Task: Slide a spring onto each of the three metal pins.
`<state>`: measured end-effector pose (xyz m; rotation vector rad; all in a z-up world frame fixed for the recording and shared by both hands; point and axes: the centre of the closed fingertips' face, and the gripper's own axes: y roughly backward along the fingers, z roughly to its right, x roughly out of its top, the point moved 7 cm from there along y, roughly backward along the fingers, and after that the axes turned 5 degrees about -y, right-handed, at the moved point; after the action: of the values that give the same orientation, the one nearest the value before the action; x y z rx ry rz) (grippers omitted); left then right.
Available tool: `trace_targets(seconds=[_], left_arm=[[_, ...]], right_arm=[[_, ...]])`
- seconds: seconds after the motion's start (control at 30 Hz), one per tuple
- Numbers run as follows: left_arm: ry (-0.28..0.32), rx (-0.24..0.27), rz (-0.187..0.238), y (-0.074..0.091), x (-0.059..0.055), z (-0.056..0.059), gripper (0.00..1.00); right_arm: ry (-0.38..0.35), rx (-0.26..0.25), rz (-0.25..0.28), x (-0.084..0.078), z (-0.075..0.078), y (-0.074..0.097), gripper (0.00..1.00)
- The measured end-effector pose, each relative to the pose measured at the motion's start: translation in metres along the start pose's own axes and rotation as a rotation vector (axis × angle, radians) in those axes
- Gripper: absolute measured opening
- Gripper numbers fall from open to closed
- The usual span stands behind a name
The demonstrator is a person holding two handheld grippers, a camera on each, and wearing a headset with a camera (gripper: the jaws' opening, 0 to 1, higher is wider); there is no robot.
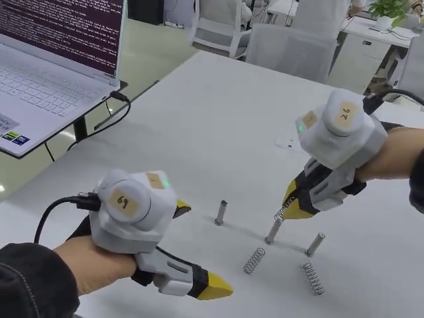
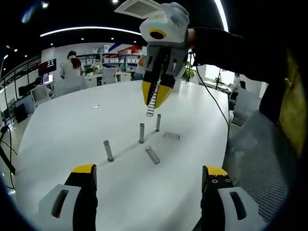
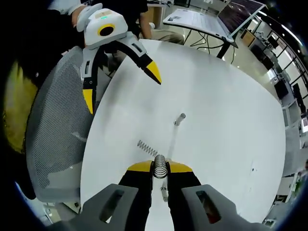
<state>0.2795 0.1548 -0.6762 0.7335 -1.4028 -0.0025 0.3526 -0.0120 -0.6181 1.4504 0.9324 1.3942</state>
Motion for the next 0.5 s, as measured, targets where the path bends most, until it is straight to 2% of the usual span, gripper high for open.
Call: trace_targets(seconds=[0.5], left_arm=[[0.016,0.000,0.002,-0.001,-0.001,-0.001,0.87]], right_arm=[[0.012,0.022,-0.005,0.017,0.013,-0.015,0.08]])
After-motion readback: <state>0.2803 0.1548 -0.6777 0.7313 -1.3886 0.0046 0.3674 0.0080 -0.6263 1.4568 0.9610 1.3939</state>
